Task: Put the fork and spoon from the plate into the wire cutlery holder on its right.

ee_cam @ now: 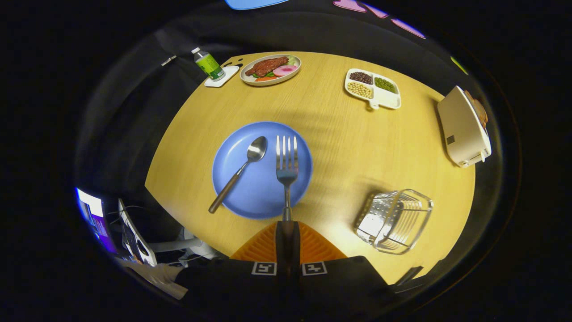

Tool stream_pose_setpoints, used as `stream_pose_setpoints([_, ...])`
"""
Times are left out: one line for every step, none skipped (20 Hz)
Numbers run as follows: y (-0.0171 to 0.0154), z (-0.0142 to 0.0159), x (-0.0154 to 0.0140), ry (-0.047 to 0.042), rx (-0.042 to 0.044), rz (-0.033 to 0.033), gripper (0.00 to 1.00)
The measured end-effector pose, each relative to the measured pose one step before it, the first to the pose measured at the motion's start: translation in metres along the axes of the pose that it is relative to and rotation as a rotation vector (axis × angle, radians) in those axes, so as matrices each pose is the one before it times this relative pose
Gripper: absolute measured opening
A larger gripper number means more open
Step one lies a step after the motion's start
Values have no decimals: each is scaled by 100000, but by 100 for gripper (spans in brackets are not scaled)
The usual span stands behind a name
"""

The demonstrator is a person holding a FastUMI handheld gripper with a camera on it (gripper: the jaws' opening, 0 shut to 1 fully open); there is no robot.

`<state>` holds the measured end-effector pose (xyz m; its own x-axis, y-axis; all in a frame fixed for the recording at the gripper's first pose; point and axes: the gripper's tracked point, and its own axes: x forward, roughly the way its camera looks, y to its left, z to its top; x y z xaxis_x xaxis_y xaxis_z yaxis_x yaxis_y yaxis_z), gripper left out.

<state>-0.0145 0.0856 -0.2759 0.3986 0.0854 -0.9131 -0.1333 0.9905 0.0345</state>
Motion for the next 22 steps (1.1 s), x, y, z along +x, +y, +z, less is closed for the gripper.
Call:
stream_pose_setpoints([-1165, -608, -1274, 1460, -943, -1187, 6])
stream_pose_setpoints([-1353, -567, -1297, 1505, -248, -942, 6])
stream_pose_setpoints([-1158, -697, -991, 1830, -134, -682, 6])
stream_pose_setpoints([-1222, -600, -747, 1908, -891, -328, 6])
stream_pose_setpoints([-1178, -699, -547, 2344, -1516, -507, 6])
stream_pose_setpoints([-1324, -822, -403, 2658, -1748, -640, 6])
stream_pose_setpoints([-1269, -461, -200, 2435, -1414, -559, 6])
stream_pose_setpoints([-1022, -631, 18, 2624, -1684, 344, 6])
stream_pose_setpoints([-886, -394, 17, 2453, -1557, 611, 6])
stream_pose_setpoints([-803, -647, 226, 3356, -1128, 110, 6])
stream_pose_setpoints([-602, -420, 301, 2741, -1024, 568, 6])
stream_pose_setpoints([-460, -318, 336, 2163, -1198, 401, 6])
stream_pose_setpoints([-547, -366, 488, 2463, -1261, 172, 6])
stream_pose_setpoints([-391, -146, 492, 2149, -614, 148, 6])
stream_pose_setpoints([-248, 18, 286, 1623, -82, 647, 6])
stream_pose_setpoints([-222, 62, 413, 1951, 272, 551, 6])
stream_pose_setpoints([-240, 94, 426, 2046, 204, 24, 6])
stream_pose_setpoints([-183, 293, 408, 1398, 293, -270, 6])
stream_pose_setpoints([13, 213, 170, 1286, 245, 319, 6])
stream_pose_setpoints([46, 220, 275, 1427, 442, 583, 6])
stream_pose_setpoints([-52, 146, 144, 1435, 271, 164, 7])
stream_pose_setpoints([48, 110, 205, 1914, 468, 225, 7])
